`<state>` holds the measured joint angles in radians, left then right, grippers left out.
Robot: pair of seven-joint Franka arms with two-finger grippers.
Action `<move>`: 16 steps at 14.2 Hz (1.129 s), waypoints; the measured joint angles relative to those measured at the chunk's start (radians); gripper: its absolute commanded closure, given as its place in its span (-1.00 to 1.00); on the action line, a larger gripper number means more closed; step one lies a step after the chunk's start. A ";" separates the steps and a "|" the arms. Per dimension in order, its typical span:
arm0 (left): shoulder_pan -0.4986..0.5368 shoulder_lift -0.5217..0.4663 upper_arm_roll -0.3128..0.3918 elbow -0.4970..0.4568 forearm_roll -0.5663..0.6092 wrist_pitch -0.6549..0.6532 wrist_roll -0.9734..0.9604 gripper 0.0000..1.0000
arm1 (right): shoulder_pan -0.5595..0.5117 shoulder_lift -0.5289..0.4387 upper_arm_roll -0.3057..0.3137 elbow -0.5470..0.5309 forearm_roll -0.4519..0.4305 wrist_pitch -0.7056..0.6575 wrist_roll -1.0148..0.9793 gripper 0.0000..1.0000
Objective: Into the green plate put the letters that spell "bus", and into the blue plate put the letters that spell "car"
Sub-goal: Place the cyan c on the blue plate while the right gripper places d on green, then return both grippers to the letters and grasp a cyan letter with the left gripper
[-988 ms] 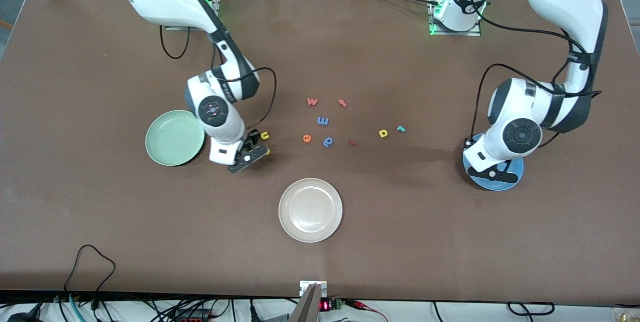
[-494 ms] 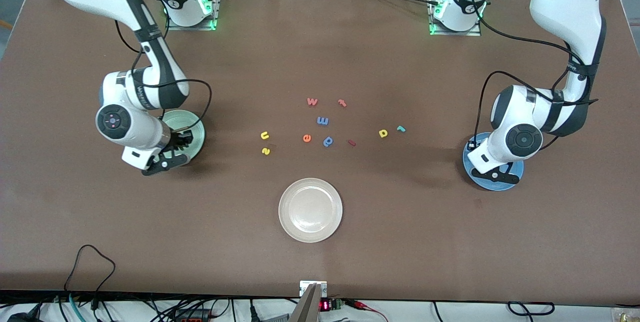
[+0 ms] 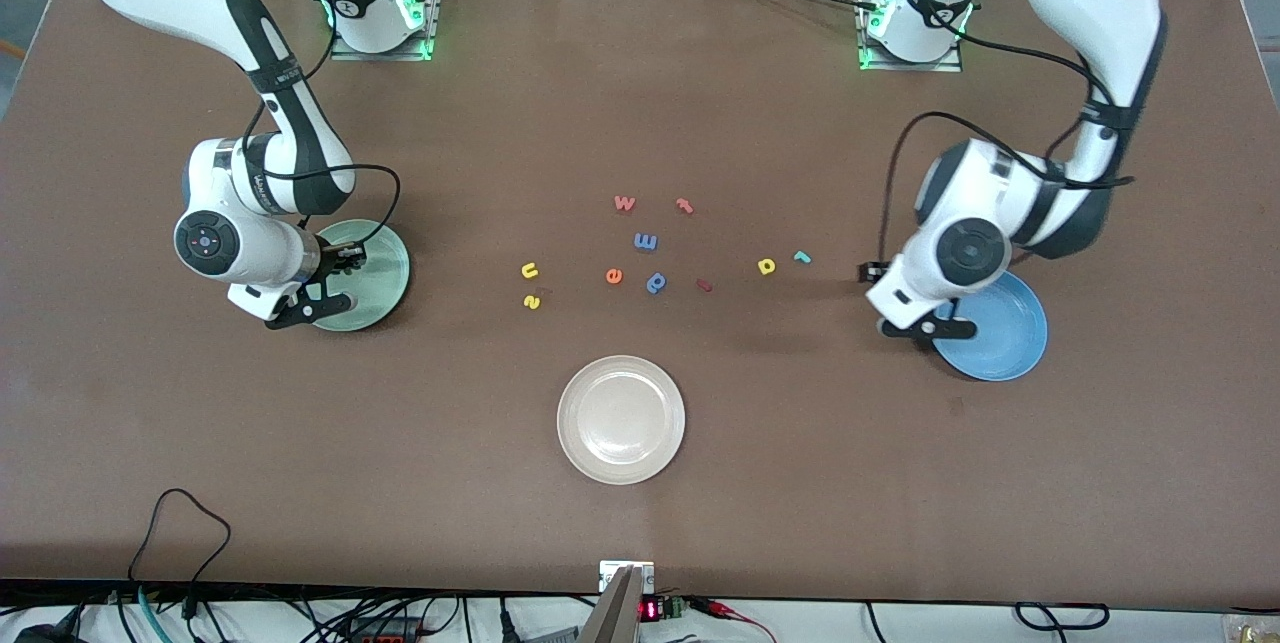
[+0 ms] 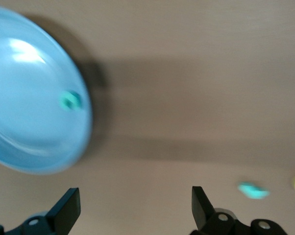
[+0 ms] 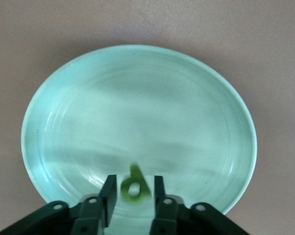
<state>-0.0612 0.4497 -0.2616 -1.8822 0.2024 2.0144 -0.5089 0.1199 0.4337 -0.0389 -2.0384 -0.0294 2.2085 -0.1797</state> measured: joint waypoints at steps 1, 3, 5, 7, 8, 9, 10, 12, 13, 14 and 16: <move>-0.003 0.000 -0.042 -0.003 -0.005 -0.002 -0.132 -1.00 | -0.002 -0.003 0.000 0.000 0.000 0.003 0.000 -0.80; -0.012 0.000 -0.099 -0.015 -0.006 0.000 -0.383 -0.87 | -0.003 -0.017 0.001 0.004 0.001 0.016 0.003 -0.73; -0.011 0.000 -0.131 -0.048 -0.006 0.038 -0.518 -0.76 | 0.002 -0.039 0.010 0.026 0.006 0.022 0.015 -0.63; -0.009 -0.002 -0.143 -0.118 -0.006 0.156 -0.604 -0.61 | 0.034 -0.051 0.022 0.064 0.038 0.022 0.072 -0.63; -0.008 -0.004 -0.146 -0.165 -0.006 0.234 -0.632 -0.44 | 0.065 -0.052 0.025 0.084 0.057 0.022 0.119 -0.61; -0.008 -0.006 -0.147 -0.209 -0.006 0.298 -0.650 -0.15 | 0.098 -0.052 0.027 0.102 0.069 0.022 0.170 -0.59; -0.007 -0.007 -0.147 -0.242 -0.006 0.338 -0.659 0.02 | 0.131 -0.052 0.028 0.118 0.073 0.022 0.224 -0.59; -0.006 -0.007 -0.147 -0.271 -0.006 0.370 -0.663 0.20 | 0.187 -0.047 0.029 0.146 0.075 0.022 0.334 -0.59; -0.006 -0.007 -0.147 -0.276 -0.006 0.387 -0.664 0.21 | 0.212 -0.042 0.029 0.160 0.075 0.022 0.385 -0.59; -0.004 -0.006 -0.147 -0.281 -0.006 0.409 -0.665 0.20 | 0.233 -0.034 0.029 0.176 0.080 0.022 0.434 -0.59; -0.001 0.003 -0.147 -0.292 -0.006 0.462 -0.665 0.20 | 0.273 -0.005 0.028 0.206 0.115 0.022 0.524 -0.59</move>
<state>-0.0621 0.4526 -0.4082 -2.1739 0.1964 2.4762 -1.1736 0.3927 0.4285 -0.0107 -1.8319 0.0858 2.2309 0.3448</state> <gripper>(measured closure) 0.599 0.203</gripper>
